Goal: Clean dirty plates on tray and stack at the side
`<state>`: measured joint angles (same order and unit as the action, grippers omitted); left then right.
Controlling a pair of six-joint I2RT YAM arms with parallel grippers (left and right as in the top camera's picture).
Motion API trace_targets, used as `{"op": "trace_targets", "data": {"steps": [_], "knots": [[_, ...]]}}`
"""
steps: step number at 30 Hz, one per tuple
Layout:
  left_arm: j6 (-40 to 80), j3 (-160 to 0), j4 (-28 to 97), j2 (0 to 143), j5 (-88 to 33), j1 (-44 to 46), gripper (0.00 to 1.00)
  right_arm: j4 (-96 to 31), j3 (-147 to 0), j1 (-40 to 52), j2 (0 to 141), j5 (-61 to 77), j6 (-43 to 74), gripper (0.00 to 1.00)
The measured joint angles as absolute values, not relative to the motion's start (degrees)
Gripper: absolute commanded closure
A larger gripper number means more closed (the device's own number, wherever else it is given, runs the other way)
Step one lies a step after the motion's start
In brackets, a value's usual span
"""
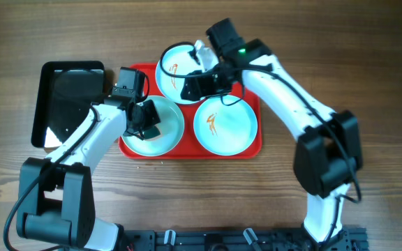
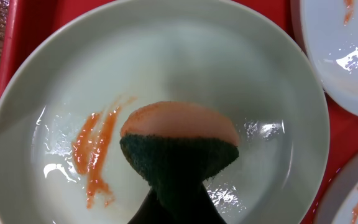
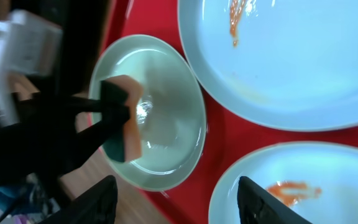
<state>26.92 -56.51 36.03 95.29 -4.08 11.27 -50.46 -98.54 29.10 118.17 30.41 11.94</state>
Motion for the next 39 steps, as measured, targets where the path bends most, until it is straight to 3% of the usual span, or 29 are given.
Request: {"op": "trace_targets", "data": {"steps": [4,17,20,33,35,37,39], "knots": [[26.9,-56.5,36.0,95.3,-4.1,11.3,0.96,-47.0,-98.6,31.2,121.9,29.2,13.0,0.67],[26.9,-56.5,36.9,95.3,-4.1,11.2,0.96,-44.6,-98.6,37.8,127.3,13.1,17.0,0.69],[26.9,-56.5,36.9,95.4,-4.1,11.2,0.96,-42.5,-98.1,37.8,127.3,12.6,18.1,0.74],[27.8,-56.5,37.1,95.4,-2.0,10.0,0.96,-41.2,-95.4,37.8,128.5,15.0,19.7,0.75],[28.2,-56.5,37.1,95.4,-2.9,8.6,0.96,-41.3,-95.4,37.8,128.5,15.2,20.1,0.81],[28.3,-56.5,37.1,95.4,-3.8,8.1,0.96,-41.3,-95.3,37.8,128.5,15.6,20.7,0.96],[28.4,-56.5,37.1,95.4,-4.7,8.3,0.96,-41.3,-95.1,37.8,128.5,16.1,21.1,0.96]]}}
